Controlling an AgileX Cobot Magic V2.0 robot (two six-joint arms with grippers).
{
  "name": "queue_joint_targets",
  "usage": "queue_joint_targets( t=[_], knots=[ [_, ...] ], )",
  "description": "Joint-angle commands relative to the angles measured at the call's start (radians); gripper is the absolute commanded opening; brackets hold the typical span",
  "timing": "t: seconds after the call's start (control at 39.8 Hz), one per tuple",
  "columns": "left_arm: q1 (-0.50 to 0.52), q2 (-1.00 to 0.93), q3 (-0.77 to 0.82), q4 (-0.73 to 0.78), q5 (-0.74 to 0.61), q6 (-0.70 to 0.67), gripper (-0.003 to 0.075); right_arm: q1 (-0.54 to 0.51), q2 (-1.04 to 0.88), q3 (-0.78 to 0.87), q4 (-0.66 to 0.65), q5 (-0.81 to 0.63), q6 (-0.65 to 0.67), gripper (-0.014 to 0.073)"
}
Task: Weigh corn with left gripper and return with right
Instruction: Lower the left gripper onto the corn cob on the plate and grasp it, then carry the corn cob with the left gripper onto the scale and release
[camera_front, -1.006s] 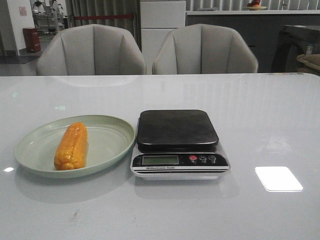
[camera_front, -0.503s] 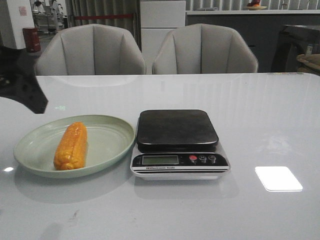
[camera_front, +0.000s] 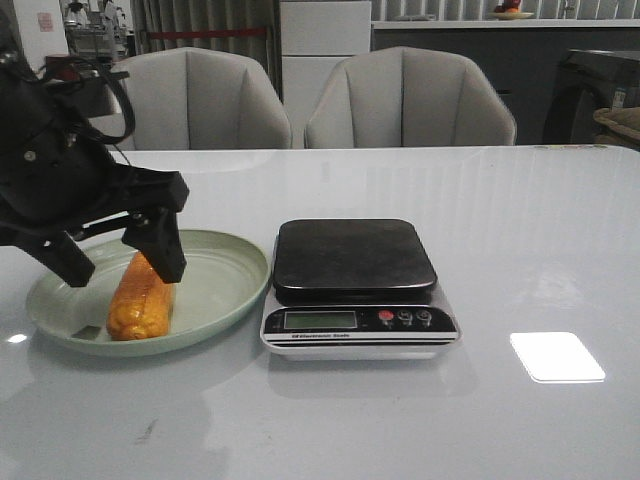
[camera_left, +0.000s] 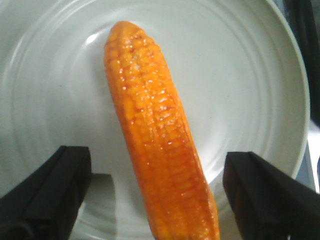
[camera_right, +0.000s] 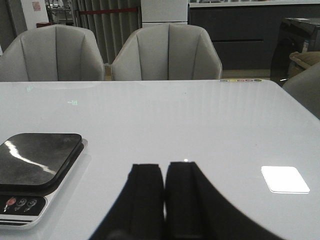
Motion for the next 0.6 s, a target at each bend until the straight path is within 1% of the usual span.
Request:
queue_joint_targets(
  t=[0.0, 0.05, 0.1, 0.15, 0.18, 0.2, 0.28, 0.33, 0.35, 0.48, 0.58],
  knots=[
    [-0.007, -0.002, -0.031, -0.029, -0.020, -0.008, 0.0576, -0.002, -0.018, 0.011, -0.010, -0.085, -0.007, 0.0174],
    [-0.007, 0.013, -0.034, -0.033, -0.016, -0.008, 0.0547, -0.002, -0.018, 0.011, -0.010, -0.085, -0.007, 0.0174],
    [-0.007, 0.026, -0.036, -0.039, -0.007, -0.008, 0.0496, -0.002, -0.018, 0.011, -0.010, -0.085, -0.007, 0.0174],
    [-0.007, 0.031, -0.043, -0.042, 0.000, -0.006, 0.0411, -0.002, -0.018, 0.011, -0.010, -0.085, -0.007, 0.0174],
    [-0.007, 0.031, -0.048, -0.045, 0.004, -0.004, 0.0387, -0.002, -0.018, 0.011, -0.010, -0.085, -0.007, 0.0174],
    [-0.007, 0.031, -0.054, -0.048, 0.004, -0.004, 0.0324, -0.002, -0.018, 0.011, -0.010, -0.085, -0.007, 0.0174],
    [-0.007, 0.031, -0.087, -0.054, 0.024, -0.004, 0.0203, -0.002, -0.018, 0.011, -0.010, -0.085, -0.007, 0.0174],
    [-0.008, 0.031, -0.117, -0.060, 0.041, -0.004, 0.0137, -0.002, -0.018, 0.011, -0.010, -0.085, -0.007, 0.0174],
    [-0.012, 0.031, -0.136, -0.062, 0.046, -0.004, 0.0116, -0.002, -0.018, 0.011, -0.010, -0.085, -0.007, 0.0174],
    [-0.041, 0.031, -0.211, -0.073, 0.062, -0.002, 0.0120, -0.002, -0.018, 0.011, -0.010, -0.085, -0.007, 0.0174],
    [-0.086, 0.035, -0.254, -0.099, 0.061, -0.002, 0.0120, -0.002, -0.018, 0.011, -0.010, -0.085, -0.007, 0.0174]
  ],
)
